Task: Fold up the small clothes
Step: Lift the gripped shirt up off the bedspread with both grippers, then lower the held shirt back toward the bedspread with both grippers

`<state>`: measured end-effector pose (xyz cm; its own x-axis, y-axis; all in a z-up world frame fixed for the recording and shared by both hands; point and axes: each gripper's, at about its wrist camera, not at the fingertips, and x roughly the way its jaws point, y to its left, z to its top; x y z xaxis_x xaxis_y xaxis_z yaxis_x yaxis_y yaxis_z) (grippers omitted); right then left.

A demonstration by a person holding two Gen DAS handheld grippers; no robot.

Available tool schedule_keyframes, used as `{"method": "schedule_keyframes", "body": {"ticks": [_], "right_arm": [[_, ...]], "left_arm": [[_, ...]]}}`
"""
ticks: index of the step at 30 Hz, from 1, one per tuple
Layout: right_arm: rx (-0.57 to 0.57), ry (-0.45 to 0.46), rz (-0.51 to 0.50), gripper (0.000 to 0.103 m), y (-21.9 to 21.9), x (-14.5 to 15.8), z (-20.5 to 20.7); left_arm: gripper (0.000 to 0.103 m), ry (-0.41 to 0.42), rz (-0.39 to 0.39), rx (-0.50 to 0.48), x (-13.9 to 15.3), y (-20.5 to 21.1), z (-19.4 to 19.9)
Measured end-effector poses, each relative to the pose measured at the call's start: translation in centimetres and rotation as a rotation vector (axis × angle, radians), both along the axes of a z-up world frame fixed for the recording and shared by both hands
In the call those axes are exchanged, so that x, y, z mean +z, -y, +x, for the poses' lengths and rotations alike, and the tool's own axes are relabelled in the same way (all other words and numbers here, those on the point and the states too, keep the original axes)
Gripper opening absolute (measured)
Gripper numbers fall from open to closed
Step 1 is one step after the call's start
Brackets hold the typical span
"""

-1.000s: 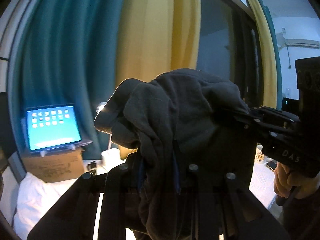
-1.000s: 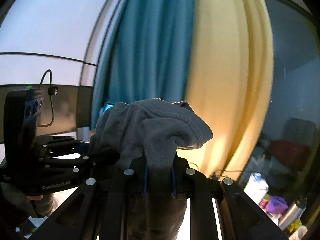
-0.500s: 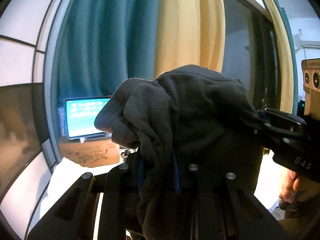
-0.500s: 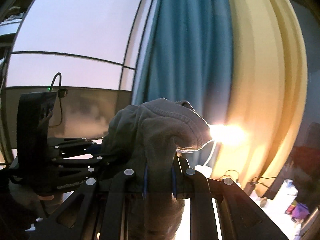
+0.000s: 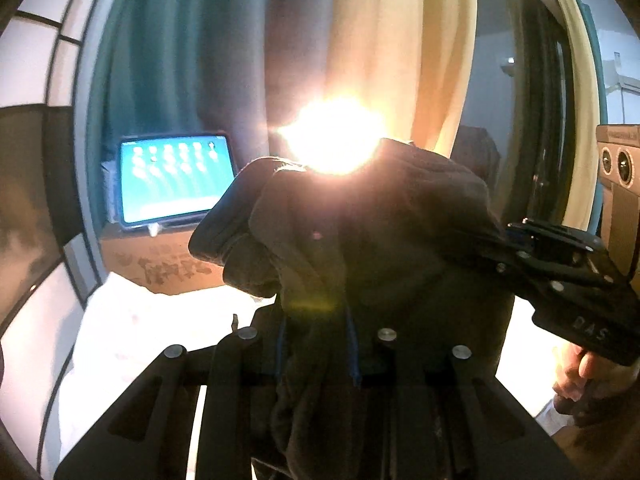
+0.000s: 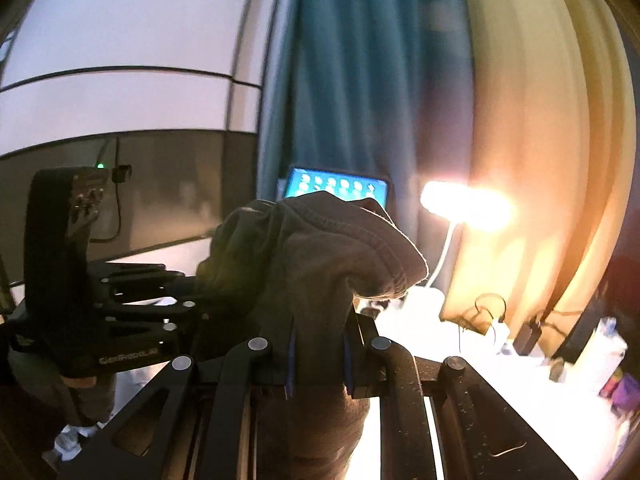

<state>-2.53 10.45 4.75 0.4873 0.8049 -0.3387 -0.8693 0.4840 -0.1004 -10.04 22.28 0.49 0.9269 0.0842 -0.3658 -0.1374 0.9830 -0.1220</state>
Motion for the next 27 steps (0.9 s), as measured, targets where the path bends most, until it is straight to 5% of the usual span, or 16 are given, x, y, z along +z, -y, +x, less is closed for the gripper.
{"method": "schedule_keyframes", "body": {"ticks": [27], "right_arm": [[-0.091,-0.333,-0.209,0.017,-7.6,-12.7,16.7]], "left_arm": [[0.022,-0.336,-0.122,-0.073,-11.7,-6.7,13.9]]}}
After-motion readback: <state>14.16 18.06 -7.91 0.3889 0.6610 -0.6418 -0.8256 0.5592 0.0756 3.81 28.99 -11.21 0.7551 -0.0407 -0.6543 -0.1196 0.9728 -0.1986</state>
